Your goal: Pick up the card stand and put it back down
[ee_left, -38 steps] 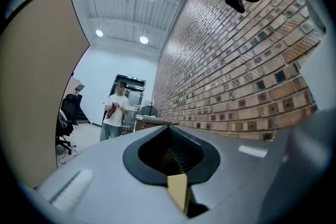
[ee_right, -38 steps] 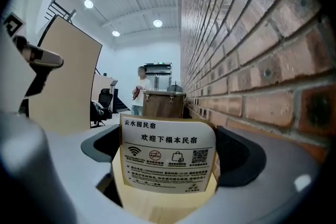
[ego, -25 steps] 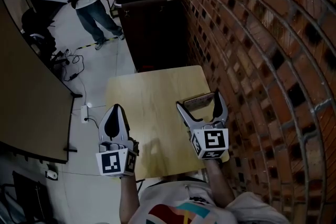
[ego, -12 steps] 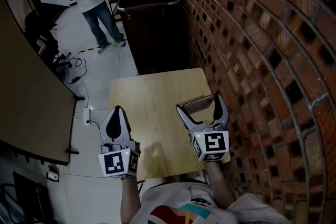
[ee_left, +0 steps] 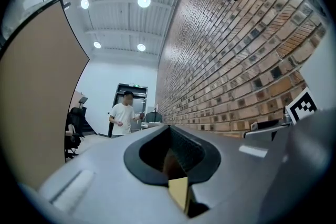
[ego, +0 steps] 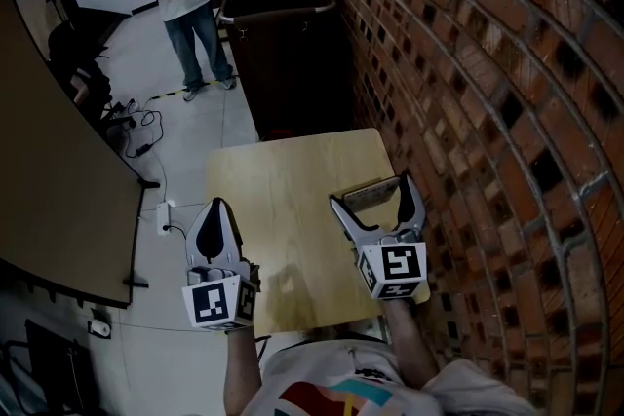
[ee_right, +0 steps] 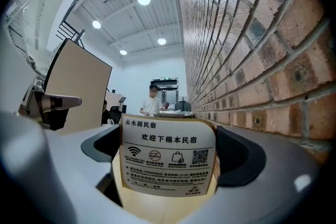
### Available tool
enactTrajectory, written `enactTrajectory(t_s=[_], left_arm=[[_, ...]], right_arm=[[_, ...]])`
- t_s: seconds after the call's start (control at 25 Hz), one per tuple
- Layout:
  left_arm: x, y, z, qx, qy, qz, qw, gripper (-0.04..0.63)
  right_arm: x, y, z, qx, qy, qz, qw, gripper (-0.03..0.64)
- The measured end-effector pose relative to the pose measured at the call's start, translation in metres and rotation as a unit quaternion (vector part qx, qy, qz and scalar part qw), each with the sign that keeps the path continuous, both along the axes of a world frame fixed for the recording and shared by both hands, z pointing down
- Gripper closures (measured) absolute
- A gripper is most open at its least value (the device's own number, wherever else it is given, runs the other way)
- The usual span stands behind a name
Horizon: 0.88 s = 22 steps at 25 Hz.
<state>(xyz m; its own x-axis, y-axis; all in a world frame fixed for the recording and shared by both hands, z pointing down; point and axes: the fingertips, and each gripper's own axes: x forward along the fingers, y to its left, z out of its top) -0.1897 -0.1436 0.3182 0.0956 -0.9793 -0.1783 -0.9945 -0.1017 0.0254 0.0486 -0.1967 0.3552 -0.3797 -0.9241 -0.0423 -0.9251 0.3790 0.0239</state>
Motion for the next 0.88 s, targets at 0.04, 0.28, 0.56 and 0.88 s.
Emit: enactTrajectory(t_s=[0.04,0.28,0.56,0.88], left_arm=[[0.000,0.000,0.000,0.000,-0.001,0.001,1.0000,0.601],[-0.004,-0.003,0.006,-0.008,0.009,0.000,0.9999,0.601],[-0.008,-0.008,0.018,-0.025,0.011,-0.002,0.9996,0.601],[-0.028,-0.018,0.040,-0.052,0.020,-0.030,0.9980,0.601]], right_arm=[[0.000,0.000,0.001,-0.001,0.000,0.000,1.000,0.072],[-0.002,-0.009,0.008,-0.008,-0.001,0.000,1.000,0.072],[-0.010,-0.055,0.043,-0.039,0.004,-0.006,0.999,0.072],[-0.019,-0.122,0.108,-0.090,0.034,0.014,0.995,0.072]])
